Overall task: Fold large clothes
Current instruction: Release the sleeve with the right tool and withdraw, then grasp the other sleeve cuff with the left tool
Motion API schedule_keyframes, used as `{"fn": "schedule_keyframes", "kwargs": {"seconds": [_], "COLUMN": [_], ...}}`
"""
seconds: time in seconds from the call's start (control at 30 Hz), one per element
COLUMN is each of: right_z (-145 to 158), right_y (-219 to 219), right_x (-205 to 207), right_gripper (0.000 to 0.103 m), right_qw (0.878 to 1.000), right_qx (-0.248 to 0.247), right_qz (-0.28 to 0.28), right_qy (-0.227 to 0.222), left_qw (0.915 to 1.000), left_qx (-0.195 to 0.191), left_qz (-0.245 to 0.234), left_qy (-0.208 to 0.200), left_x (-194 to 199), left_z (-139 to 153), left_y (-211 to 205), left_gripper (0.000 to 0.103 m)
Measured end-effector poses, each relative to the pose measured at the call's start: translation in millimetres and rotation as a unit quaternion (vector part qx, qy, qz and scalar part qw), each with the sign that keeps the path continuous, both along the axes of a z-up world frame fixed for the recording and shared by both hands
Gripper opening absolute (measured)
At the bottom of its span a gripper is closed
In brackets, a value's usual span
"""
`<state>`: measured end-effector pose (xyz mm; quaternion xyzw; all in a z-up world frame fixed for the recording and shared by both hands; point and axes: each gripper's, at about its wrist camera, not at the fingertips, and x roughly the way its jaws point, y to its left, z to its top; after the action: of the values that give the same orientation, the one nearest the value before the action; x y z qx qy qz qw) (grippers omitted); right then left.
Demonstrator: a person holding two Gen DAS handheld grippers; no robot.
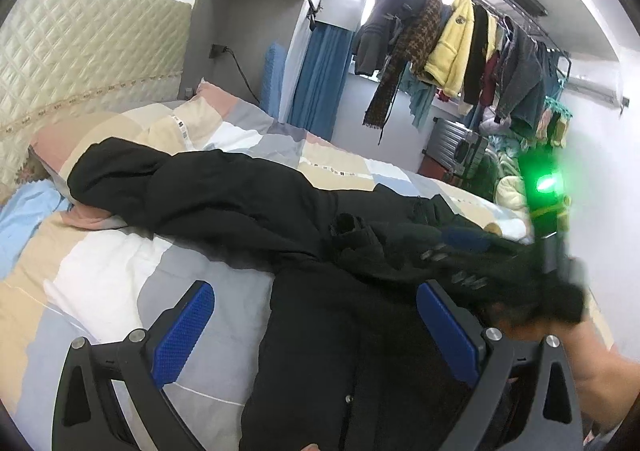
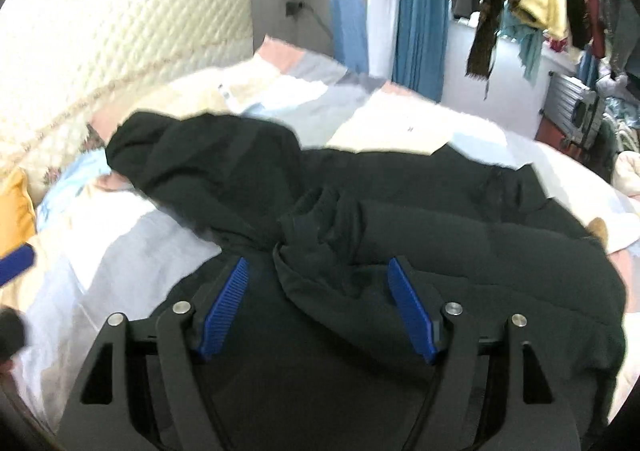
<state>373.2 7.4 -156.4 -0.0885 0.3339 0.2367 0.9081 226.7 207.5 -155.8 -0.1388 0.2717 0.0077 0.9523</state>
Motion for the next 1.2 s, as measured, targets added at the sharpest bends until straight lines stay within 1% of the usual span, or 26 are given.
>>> {"fn": "schedule_keyframes", "kwargs": {"seconds": [0.1,0.23,0.3,0.33,0.43,0.47,0.53,0.57,0.63,0.67,0.77,0.8,0.87,0.97,1.03,1.07,1.13,1.17,1.2], "right_z": [22.7,48.8,60.2,63.4,74.1,74.4,72.3,71.3,70.1,71.1,77.6,79.8,79.5,69.0,61.2,57.0,55.0,54.4,54.4], "right_y": [-21.7,-55.2,-70.5,-75.9,-107.0,-115.7,-134.8,-140.4,-151.1,-156.3,-172.3,-176.9,-184.2,-196.5,-207.5,-214.3,-224.3,-230.4,-233.6], "right_x": [-16.6,-40.1,-54.0,-58.7,-87.0,-94.2,-112.3,-119.1,-133.0,-138.7,-155.5,-161.9,-174.4,-188.4,-197.8,-201.9,-208.5,-213.8,-218.4], "right_gripper": [0.073,0.073,0.073,0.073,0.073,0.073,0.073,0.073,0.073,0.073,0.073,0.073,0.073,0.074,0.074,0.074,0.074,0.075,0.075], "right_qw": [1.000,0.998,0.996,0.996,0.993,0.992,0.992,0.992,0.991,0.991,0.989,0.988,0.985,0.985,0.985,0.984,0.982,0.979,0.978], "right_qx": [0.017,0.041,0.047,0.049,0.057,0.062,0.064,0.056,0.035,0.034,0.051,0.052,0.039,0.036,0.044,0.055,0.077,0.096,0.101], "right_qz": [-0.013,-0.037,-0.045,-0.049,-0.068,-0.073,-0.081,-0.083,-0.090,-0.093,-0.101,-0.102,-0.120,-0.131,-0.139,-0.147,-0.158,-0.163,-0.167], "right_qy": [-0.019,-0.043,-0.056,-0.060,-0.076,-0.076,-0.078,-0.083,-0.092,-0.093,-0.100,-0.104,-0.115,-0.109,-0.096,-0.082,-0.071,-0.070,-0.074], "left_qw": [0.9999,0.9992,0.9990,0.9989,0.9986,0.9988,0.9992,0.9990,0.9987,0.9985,0.9974,0.9973,0.9977,0.9980,0.9980,0.9981,0.9984,0.9986,0.9988], "left_qx": [0.004,0.011,-0.001,-0.015,-0.040,-0.036,-0.017,-0.006,-0.001,0.003,0.021,0.025,0.019,0.020,0.027,0.023,0.022,0.026,0.026], "left_qz": [-0.008,-0.011,-0.005,-0.004,-0.007,-0.011,-0.010,-0.009,-0.015,-0.017,-0.020,-0.019,-0.022,-0.024,-0.016,-0.016,-0.014,-0.010,-0.007], "left_qy": [-0.007,-0.038,-0.044,-0.044,-0.034,-0.032,-0.036,-0.043,-0.049,-0.052,-0.066,-0.066,-0.061,-0.054,-0.055,-0.056,-0.050,-0.045,-0.041], "left_x": [-6.5,-23.8,-29.2,-30.9,-29.4,-28.6,-30.7,-33.4,-36.7,-38.5,-44.5,-45.2,-44.2,-43.2,-47.5,-49.9,-52.2,-52.8,-52.4], "left_z": [10.7,27.0,27.0,24.5,18.8,19.1,22.8,25.3,26.9,27.2,26.3,25.1,20.8,14.0,10.2,8.1,3.5,1.4,0.8], "left_y": [-8.8,-17.9,-17.7,-16.8,-16.3,-17.8,-22.4,-25.1,-30.2,-33.3,-44.4,-46.2,-47.7,-45.7,-41.4,-39.0,-34.9,-34.2,-33.3], "left_gripper": [0.102,0.102,0.102,0.102,0.102,0.102,0.102,0.102,0.102,0.102,0.102,0.102,0.102,0.102,0.102,0.102,0.102,0.102,0.102]}}
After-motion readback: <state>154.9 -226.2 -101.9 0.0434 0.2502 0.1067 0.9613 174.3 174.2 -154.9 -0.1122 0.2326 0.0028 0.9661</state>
